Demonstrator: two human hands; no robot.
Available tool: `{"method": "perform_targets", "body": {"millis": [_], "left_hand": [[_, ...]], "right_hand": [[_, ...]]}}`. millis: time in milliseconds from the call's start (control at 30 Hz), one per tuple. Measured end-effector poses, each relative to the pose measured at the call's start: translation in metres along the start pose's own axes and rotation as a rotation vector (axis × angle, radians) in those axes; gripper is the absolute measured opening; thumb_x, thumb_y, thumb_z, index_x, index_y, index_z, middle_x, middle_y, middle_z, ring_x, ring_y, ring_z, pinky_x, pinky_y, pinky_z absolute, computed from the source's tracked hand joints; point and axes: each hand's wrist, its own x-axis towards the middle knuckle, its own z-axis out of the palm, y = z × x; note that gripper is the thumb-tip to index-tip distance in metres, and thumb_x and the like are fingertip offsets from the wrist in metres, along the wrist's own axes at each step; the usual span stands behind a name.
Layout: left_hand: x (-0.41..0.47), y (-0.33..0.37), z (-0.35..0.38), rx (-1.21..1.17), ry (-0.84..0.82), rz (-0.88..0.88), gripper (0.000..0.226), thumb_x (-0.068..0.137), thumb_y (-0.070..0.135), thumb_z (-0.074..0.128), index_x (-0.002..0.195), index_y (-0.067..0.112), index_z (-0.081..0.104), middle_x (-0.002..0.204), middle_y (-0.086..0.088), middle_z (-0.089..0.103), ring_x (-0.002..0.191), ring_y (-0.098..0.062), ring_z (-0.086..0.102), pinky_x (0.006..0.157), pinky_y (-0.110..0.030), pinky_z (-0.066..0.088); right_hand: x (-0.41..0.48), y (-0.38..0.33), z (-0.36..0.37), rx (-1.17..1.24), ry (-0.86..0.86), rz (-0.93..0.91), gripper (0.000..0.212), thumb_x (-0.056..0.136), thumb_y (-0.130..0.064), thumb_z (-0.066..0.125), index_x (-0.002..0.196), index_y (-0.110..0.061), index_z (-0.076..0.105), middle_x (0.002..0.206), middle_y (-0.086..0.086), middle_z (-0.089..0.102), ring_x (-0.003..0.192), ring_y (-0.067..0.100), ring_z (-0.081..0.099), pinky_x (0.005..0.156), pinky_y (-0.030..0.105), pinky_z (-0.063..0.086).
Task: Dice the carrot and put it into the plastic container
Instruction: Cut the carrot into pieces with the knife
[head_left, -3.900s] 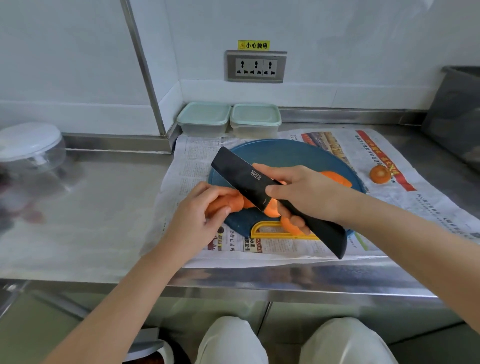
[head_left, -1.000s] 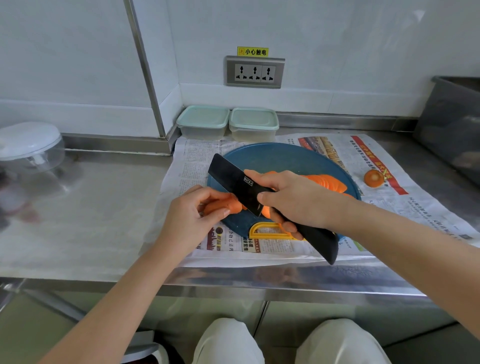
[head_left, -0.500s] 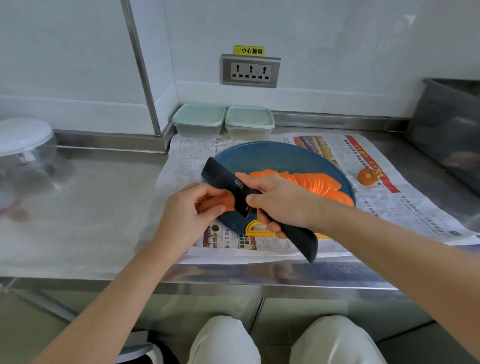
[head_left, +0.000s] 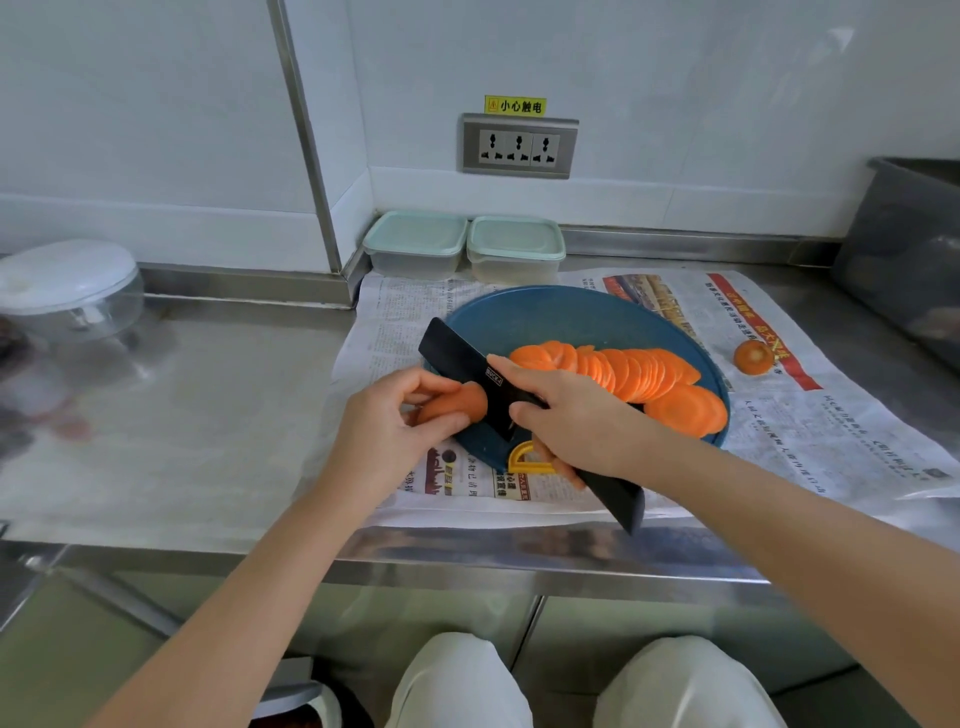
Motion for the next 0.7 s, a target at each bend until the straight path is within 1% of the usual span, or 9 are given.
{"method": "perform_targets", "body": {"millis": [67, 167, 300, 467, 600, 700], "left_hand": [[-0.001, 0.0, -0.002, 0.022, -0.028, 0.0, 0.027, 0.075, 0.016, 0.078, 0.097, 0.028, 0.069, 0.099, 0.014, 0.069, 0.098, -0.006, 0.064, 0.089, -0.037, 0.054], [0.0, 0.002, -0.007, 0.035, -0.037, -0.015, 0.026, 0.077, 0.015, 0.076, 0.096, 0.032, 0.069, 0.097, 0.017, 0.069, 0.096, -0.004, 0.065, 0.089, -0.032, 0.054], [0.004, 0.003, -0.011, -0.037, -0.018, -0.07, 0.027, 0.074, 0.013, 0.079, 0.092, 0.032, 0.07, 0.092, 0.012, 0.072, 0.089, -0.005, 0.068, 0.087, -0.029, 0.055], [0.004, 0.002, -0.009, -0.042, -0.01, -0.095, 0.027, 0.071, 0.011, 0.081, 0.089, 0.03, 0.07, 0.091, 0.008, 0.072, 0.086, -0.006, 0.068, 0.084, -0.026, 0.055], [0.003, 0.004, -0.008, -0.032, -0.007, -0.096, 0.028, 0.071, 0.011, 0.081, 0.087, 0.031, 0.069, 0.089, 0.009, 0.072, 0.085, -0.006, 0.069, 0.079, -0.021, 0.055], [0.003, 0.004, -0.008, -0.025, -0.005, -0.099, 0.029, 0.07, 0.011, 0.082, 0.085, 0.032, 0.069, 0.088, 0.009, 0.072, 0.084, -0.007, 0.069, 0.081, -0.025, 0.056]], "right_hand": [[-0.003, 0.002, -0.004, 0.028, -0.01, 0.021, 0.055, 0.102, -0.015, 0.039, 0.15, -0.038, 0.023, 0.06, 0.003, 0.054, 0.034, 0.009, 0.045, 0.038, 0.025, 0.044], [-0.007, 0.003, -0.007, 0.092, -0.02, 0.035, 0.056, 0.101, -0.013, 0.039, 0.149, -0.038, 0.025, 0.058, 0.005, 0.054, 0.04, 0.015, 0.047, 0.039, 0.027, 0.047], [-0.01, -0.001, -0.016, 0.204, 0.005, 0.023, 0.056, 0.1, -0.011, 0.04, 0.147, -0.039, 0.027, 0.053, 0.002, 0.052, 0.041, 0.017, 0.046, 0.039, 0.027, 0.045], [-0.013, -0.007, -0.021, 0.214, -0.026, 0.026, 0.056, 0.101, -0.012, 0.04, 0.147, -0.04, 0.027, 0.05, 0.0, 0.051, 0.041, 0.016, 0.046, 0.04, 0.027, 0.045], [-0.016, -0.009, -0.025, 0.218, -0.027, 0.034, 0.055, 0.101, -0.012, 0.04, 0.147, -0.039, 0.028, 0.051, 0.001, 0.051, 0.041, 0.016, 0.046, 0.041, 0.027, 0.044], [-0.017, -0.01, -0.025, 0.212, -0.033, 0.037, 0.055, 0.101, -0.013, 0.04, 0.147, -0.04, 0.028, 0.052, 0.002, 0.051, 0.042, 0.016, 0.046, 0.041, 0.026, 0.044]]}}
